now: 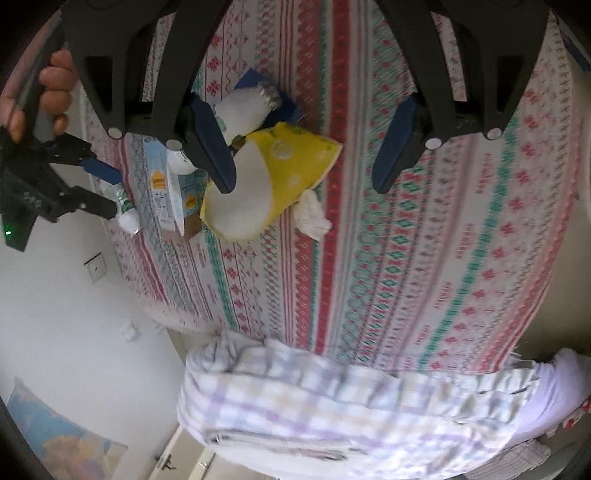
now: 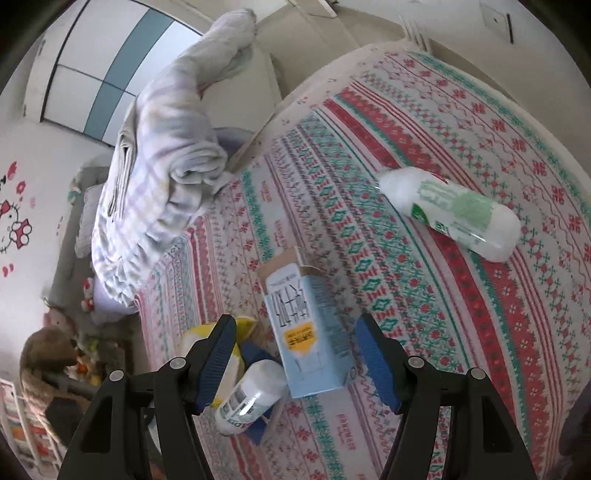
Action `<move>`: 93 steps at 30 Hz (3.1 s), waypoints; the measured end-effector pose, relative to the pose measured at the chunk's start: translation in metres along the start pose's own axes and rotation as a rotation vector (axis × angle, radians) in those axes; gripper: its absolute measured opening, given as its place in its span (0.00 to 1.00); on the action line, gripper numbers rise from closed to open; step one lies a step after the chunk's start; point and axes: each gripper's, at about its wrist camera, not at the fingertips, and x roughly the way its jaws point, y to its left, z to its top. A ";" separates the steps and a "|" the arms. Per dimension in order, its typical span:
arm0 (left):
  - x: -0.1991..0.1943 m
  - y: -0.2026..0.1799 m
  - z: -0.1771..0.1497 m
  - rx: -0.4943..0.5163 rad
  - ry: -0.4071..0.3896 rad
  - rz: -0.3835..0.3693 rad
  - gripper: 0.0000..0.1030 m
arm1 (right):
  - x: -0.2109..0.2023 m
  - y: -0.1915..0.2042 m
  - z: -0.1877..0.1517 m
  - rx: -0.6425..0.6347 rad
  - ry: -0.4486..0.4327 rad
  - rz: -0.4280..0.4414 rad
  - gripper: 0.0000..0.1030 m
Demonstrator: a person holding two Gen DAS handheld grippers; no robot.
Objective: Collect trash
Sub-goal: 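Move both open grippers back over the bed, then grasp the yellow bag with the left gripper while the right gripper grasps the white bottle, then carry the yellow bag and white bottle over the wastebasket and open both grippers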
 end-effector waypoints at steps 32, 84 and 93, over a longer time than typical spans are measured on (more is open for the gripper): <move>-0.034 0.039 0.006 -0.280 -0.031 -0.125 0.38 | 0.018 0.007 -0.015 -0.014 0.107 0.078 0.67; -0.103 0.196 -0.012 -0.709 -0.123 -0.233 0.38 | 0.088 0.140 -0.124 -0.415 0.162 0.128 0.37; -0.142 0.312 -0.060 -1.079 -0.222 -0.114 0.38 | 0.132 0.186 -0.177 -0.450 0.275 0.208 0.37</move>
